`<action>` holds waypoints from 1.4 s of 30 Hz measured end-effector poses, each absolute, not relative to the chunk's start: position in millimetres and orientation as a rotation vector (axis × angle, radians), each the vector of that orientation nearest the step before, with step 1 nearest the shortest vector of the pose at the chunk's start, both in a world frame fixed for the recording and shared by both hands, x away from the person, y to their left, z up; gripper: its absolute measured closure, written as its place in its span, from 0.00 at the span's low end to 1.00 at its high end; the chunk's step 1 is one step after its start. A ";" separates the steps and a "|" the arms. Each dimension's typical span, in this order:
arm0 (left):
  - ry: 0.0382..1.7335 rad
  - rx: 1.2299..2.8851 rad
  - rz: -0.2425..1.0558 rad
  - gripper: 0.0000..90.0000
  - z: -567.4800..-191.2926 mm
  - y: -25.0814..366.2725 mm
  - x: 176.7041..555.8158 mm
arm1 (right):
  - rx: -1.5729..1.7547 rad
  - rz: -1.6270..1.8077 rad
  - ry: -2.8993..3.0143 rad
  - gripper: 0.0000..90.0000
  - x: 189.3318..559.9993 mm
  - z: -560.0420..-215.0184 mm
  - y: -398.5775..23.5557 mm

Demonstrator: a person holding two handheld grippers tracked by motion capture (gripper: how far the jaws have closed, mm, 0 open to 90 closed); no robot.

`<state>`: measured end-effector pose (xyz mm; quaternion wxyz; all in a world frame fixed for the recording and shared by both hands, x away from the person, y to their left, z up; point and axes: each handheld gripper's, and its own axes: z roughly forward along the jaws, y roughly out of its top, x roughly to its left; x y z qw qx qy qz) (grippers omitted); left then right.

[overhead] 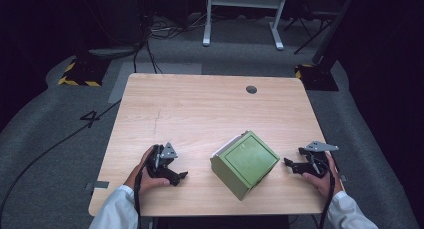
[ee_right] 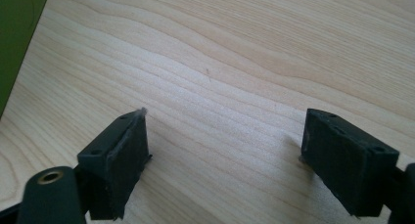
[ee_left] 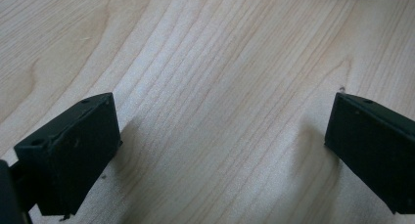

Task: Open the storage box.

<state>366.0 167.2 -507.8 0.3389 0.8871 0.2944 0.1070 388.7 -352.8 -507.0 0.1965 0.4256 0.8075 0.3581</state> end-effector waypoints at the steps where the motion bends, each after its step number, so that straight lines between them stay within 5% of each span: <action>1: 0.766 2.312 0.277 0.00 -507.7 167.3 366.2 | 1.192 1.003 2.261 0.20 388.7 -507.1 -352.8; 8: 0.779 2.314 0.274 0.05 -505.1 168.0 369.2 | 1.192 1.003 2.261 0.20 388.8 -507.0 -352.8; 12: 0.762 2.300 0.249 0.26 -499.8 168.3 371.6 | 1.193 1.003 2.260 0.20 388.7 -507.0 -352.7; 14: 0.767 2.306 0.243 0.17 -498.4 167.3 372.5 | 1.194 1.002 2.259 0.20 388.5 -507.0 -352.8; 42: 0.621 2.094 0.271 0.22 -445.7 102.2 405.9 | 1.192 1.002 2.260 0.19 388.7 -507.0 -352.8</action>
